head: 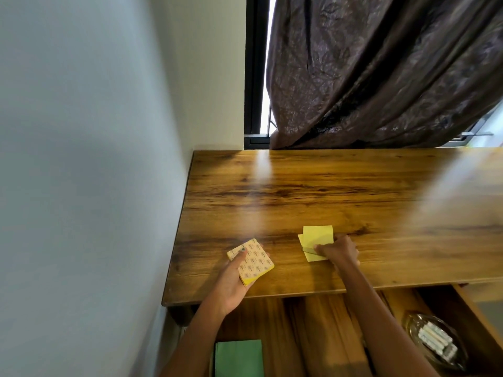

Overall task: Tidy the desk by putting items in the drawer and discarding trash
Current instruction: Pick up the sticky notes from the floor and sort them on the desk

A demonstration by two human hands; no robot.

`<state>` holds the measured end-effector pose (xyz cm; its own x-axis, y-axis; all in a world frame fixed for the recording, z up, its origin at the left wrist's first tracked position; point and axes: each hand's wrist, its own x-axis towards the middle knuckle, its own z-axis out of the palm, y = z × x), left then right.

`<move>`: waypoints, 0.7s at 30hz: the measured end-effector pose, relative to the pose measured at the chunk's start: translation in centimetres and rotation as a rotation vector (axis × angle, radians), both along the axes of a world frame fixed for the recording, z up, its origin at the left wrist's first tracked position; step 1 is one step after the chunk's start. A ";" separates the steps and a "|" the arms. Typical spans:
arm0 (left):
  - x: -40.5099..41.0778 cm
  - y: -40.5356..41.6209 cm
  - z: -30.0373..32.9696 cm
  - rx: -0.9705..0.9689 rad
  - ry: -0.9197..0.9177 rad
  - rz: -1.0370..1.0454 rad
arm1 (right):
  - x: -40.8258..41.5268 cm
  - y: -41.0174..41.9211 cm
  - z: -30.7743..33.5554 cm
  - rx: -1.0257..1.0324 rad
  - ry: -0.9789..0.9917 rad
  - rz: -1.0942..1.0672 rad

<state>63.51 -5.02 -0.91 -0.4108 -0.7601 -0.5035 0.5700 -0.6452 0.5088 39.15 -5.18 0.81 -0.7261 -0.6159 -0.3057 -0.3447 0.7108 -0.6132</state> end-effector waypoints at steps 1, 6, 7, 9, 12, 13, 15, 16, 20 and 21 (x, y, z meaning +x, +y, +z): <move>0.0 0.0 0.1 -0.006 0.002 -0.003 | 0.0 0.0 -0.3 -0.008 0.000 -0.002; 0.1 0.3 0.5 -0.013 -0.013 -0.011 | 1.6 0.6 0.2 -0.201 0.028 -0.118; 0.1 0.3 0.6 -0.012 -0.017 -0.009 | 2.0 0.8 0.6 -0.289 -0.008 -0.127; 0.1 0.3 0.6 -0.017 -0.017 -0.006 | 3.0 1.2 2.1 -0.458 -0.108 -0.069; 0.0 0.5 1.0 -0.024 -0.012 0.001 | 5.0 1.8 4.6 -0.551 -0.269 0.208; 0.0 0.6 1.2 -0.032 -0.011 0.006 | 5.9 1.9 5.3 -0.523 -0.324 0.319; -0.1 0.7 1.4 -0.042 -0.005 0.022 | 7.6 2.0 5.6 -0.429 -0.392 0.495; -0.1 0.7 1.4 -0.042 -0.004 0.029 | 8.3 1.9 5.2 -0.387 -0.391 0.556; -0.1 0.7 1.6 -0.057 0.005 0.033 | 9.8 1.5 3.3 -0.288 -0.272 0.607; -0.1 0.8 1.7 -0.059 0.009 0.031 | 9.8 1.4 2.8 -0.255 -0.245 0.616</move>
<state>63.45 -4.22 0.81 -0.3907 -0.8007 -0.4542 0.5938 -0.5962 0.5403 48.96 -3.73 3.60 -0.1514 -0.9664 -0.2078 -0.4685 0.2553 -0.8458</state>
